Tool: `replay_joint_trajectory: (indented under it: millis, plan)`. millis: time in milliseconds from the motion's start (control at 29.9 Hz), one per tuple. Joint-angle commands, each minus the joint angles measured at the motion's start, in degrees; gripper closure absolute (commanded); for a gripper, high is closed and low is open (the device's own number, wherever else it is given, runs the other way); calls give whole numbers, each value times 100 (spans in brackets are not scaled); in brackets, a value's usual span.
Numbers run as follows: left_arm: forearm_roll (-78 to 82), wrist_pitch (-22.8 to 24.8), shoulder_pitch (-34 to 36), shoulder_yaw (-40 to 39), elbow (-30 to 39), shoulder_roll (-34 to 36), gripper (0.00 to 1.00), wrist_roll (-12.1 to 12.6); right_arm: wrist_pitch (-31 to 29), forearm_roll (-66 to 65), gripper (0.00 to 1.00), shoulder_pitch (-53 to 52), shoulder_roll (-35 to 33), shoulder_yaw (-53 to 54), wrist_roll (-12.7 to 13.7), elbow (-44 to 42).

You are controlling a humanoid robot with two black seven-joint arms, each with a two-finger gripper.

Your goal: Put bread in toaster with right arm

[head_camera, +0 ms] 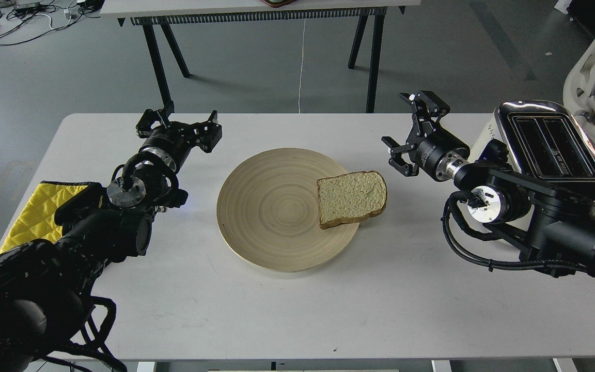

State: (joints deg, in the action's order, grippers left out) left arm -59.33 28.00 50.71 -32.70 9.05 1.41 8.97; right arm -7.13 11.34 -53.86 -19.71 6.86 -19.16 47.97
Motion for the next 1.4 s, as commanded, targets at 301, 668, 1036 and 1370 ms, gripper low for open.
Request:
replay_joint_trajectory:
  millis: [301,668,1036,1370]
  plan:
    - [0,0,0,0,0,0,0,-10,1,0,2,-2,-42,-9,0,2]
    - [0,0,0,0,0,0,0,-18,36,-175,2,-169,-51,-27,9,11]
    - [0,0,0,0,0,0,0,-18,158,-500,2,-301,-191,-18,105,37]
    - [0,0,0,0,0,0,0,-18,1846,-1301,2,-863,-525,-773,105,898]
